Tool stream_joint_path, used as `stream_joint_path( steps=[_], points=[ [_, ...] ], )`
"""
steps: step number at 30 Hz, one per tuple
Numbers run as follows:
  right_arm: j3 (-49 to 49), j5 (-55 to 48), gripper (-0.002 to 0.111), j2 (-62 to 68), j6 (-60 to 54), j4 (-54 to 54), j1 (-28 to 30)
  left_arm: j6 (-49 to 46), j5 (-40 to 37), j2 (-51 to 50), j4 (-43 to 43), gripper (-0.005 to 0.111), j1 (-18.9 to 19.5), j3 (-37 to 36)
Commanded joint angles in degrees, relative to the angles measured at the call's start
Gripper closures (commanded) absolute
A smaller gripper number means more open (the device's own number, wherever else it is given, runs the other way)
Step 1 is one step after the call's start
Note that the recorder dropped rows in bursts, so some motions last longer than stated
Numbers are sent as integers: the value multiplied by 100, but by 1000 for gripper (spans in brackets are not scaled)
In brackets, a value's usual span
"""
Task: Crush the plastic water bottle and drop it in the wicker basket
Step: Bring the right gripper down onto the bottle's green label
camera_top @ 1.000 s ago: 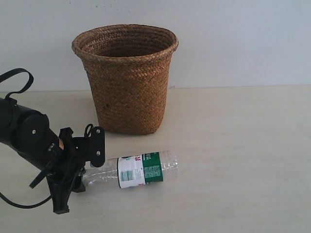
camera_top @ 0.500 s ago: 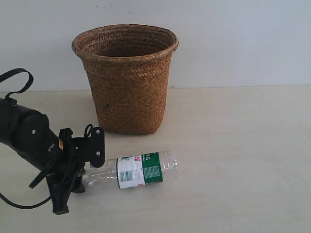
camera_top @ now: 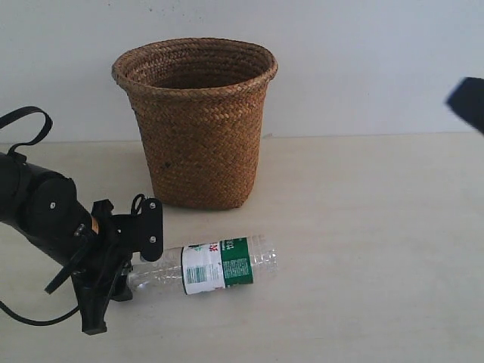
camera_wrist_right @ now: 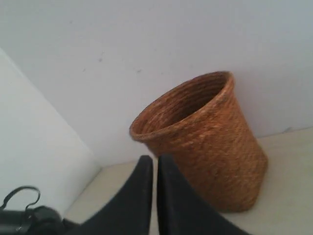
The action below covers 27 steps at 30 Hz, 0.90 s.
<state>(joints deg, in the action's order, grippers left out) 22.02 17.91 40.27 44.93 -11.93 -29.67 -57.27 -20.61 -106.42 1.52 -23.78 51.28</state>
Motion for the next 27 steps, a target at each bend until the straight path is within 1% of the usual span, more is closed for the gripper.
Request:
stream_joint_path(
  steps=[1,4,8,12,18,24,27],
  points=[
    [634,418,108,1563,280,-385,-728,-22,-89,10,-37,103,-26,37],
    [1332,-676,108,2696,200,-384,-1000,-22,-88,10,-90,103,-26,37],
    [2112,-1337,108,3857,122,-384,-1030,-22,-88,10,-90,103,-26,37],
    [2709,-2151,108,4557,70,-384,-1030,-22,-56,10,-89,103,-26,37],
    [2962,-2234,108,5226,57,-364,-1030,-22,18,10,-89,103,-26,37],
    [2962,-1791,108,5583,57,-364,-1072,-22,18,10,-89,103,-26,37],
    [3134,-1855,108,5798,57,-364,-1182,-22,18,10,-89,103,-26,37]
  ],
)
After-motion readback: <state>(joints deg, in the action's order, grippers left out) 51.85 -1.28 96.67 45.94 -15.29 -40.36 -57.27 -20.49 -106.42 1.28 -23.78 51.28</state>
